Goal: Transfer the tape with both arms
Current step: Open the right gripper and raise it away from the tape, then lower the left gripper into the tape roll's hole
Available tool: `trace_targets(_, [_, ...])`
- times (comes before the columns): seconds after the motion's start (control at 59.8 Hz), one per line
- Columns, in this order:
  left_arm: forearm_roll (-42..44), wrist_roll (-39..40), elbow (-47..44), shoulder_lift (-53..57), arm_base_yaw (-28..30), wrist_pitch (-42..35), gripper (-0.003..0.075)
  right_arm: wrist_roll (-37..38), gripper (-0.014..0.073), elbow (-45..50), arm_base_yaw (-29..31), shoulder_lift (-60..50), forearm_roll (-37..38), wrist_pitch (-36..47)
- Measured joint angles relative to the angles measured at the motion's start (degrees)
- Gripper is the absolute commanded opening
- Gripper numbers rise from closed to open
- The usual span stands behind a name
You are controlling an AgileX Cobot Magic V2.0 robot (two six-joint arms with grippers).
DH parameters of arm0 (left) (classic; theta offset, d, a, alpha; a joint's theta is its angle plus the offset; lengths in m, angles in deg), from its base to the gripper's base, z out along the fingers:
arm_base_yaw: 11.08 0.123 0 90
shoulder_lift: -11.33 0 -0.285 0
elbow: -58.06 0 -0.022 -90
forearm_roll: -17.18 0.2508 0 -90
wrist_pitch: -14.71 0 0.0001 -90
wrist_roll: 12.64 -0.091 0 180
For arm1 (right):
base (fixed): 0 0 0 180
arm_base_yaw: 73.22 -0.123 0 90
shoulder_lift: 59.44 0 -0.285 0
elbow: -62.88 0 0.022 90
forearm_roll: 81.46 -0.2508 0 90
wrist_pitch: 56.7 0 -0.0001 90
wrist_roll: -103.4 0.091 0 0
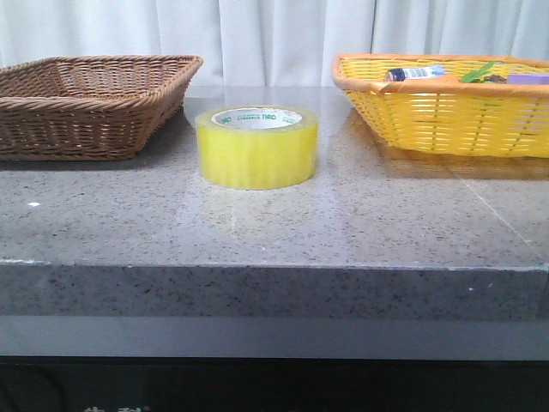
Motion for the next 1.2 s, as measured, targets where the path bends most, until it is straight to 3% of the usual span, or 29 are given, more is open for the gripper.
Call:
trace_targets(0.267, [0.0,0.0,0.0,0.0,0.0,0.0,0.0566,0.0,0.0444,7.2,0.0,-9.4,-0.1,1.0])
trace_targets(0.869, [0.5,0.0,0.6,-0.4,0.0,-2.4,0.0566,0.0,0.0444,7.5,0.0,-10.0,-0.1,1.0])
trace_targets(1.204, [3.7,-6.3,13.6,-9.6,0.0,10.8,0.0566,0.0,0.0444,7.5,0.0,-10.0,-0.1,1.0])
